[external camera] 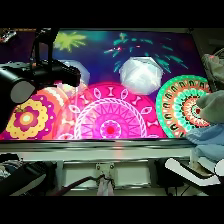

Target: Fold the clothes and pants, and hang the long-sleeved shirts on hangers.

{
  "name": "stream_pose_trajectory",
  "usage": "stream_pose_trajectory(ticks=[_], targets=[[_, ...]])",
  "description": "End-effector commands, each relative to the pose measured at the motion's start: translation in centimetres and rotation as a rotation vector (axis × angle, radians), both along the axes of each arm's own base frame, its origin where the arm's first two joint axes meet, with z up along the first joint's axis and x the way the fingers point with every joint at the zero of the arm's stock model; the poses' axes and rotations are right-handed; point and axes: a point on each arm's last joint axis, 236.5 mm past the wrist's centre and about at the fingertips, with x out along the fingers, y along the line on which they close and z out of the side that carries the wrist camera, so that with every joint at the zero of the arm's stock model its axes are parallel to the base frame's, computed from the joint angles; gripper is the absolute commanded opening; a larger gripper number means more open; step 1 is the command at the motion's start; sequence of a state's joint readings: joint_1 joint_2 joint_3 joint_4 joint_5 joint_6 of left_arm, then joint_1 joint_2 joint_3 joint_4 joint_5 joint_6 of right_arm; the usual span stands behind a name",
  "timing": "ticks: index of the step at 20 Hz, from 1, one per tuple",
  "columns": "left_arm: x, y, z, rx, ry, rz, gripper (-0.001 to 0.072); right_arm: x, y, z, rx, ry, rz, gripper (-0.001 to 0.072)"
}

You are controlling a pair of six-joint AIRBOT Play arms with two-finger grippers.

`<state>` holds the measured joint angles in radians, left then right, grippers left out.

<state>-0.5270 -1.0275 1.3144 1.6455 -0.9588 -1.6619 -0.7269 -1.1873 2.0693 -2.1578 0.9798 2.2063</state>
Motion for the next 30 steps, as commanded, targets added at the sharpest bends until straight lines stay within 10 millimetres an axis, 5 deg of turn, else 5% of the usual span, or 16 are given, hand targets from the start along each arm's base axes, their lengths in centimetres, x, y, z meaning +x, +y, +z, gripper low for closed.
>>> stream_pose_trajectory(ticks=[1, 11, 21, 25, 26, 28, 30], targets=[[0.0, 0.0, 0.0, 0.001, 0.001, -0.001, 0.0412, -1.1, -0.3, -1.3, 0.051, 0.033, -0.031, 0.0036], [0.0, 0.0, 0.0, 0.001, 0.001, -0.001, 0.0412, -5.3, 1.1, -3.8, 0.184, 0.083, -0.132, 0.0037], [0.0, 0.0, 0.0, 0.001, 0.001, -0.001, 0.0412, -17.1, 2.0, -2.7, 0.222, -0.035, -0.375, 0.0037], [0.0, 0.0, 0.0, 0.001, 0.001, -0.001, 0.0412, -18.8, 2.4, -2.6, 0.226, -0.057, -0.411, 0.0041], [0.0, 0.0, 0.0, 0.001, 0.001, -0.001, 0.0412, -18.7, 2.4, -2.3, 0.216, -0.059, -0.406, 0.0096], [0.0, 0.0, 0.0, 0.001, 0.001, -0.001, 0.0412, -18.6, 2.4, -1.9, 0.201, -0.062, -0.399, 0.0400], [0.0, 0.0, 0.0, 0.000, 0.001, -0.001, 0.0412, -18.5, 2.4, -0.7, 0.152, -0.072, -0.391, 0.0454]])
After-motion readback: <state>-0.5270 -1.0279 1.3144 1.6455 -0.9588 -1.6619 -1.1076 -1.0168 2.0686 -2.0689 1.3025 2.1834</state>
